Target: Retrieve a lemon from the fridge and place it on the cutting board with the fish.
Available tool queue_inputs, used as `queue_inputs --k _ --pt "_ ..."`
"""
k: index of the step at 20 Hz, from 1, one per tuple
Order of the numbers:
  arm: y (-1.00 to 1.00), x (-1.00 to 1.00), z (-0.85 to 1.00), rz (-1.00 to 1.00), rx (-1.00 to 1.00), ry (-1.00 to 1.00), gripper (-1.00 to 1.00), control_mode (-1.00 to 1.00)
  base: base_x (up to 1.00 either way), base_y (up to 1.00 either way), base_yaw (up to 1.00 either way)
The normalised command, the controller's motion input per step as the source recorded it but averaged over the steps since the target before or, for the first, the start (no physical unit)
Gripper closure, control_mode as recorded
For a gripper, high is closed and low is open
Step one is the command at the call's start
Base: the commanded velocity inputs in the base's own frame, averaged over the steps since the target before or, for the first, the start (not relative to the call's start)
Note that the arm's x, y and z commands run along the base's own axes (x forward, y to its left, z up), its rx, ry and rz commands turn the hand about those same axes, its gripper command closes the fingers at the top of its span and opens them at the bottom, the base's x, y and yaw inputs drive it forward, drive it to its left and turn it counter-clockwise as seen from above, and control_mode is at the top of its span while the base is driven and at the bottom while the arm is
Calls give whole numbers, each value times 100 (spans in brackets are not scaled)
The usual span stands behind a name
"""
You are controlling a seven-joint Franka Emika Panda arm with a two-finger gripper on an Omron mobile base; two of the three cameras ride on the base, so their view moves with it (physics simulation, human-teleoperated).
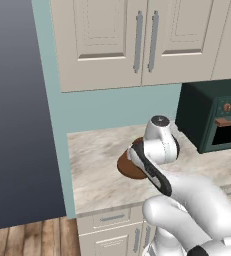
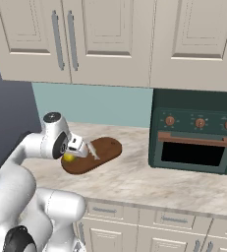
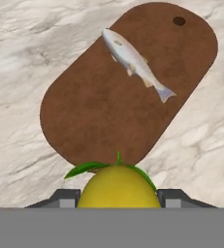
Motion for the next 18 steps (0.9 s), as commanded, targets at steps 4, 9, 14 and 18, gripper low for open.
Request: queue_inputs --k 4,9,14,18 --pt "0 54 -20 -1 0 7 100 -100 0 0 0" --pt "0 57 -23 -2 0 7 100 -100 0 0 0" --pt "1 47 -23 -2 0 3 100 -100 0 0 0" --pt "5 23 -16 -8 0 1 100 -100 0 0 0"
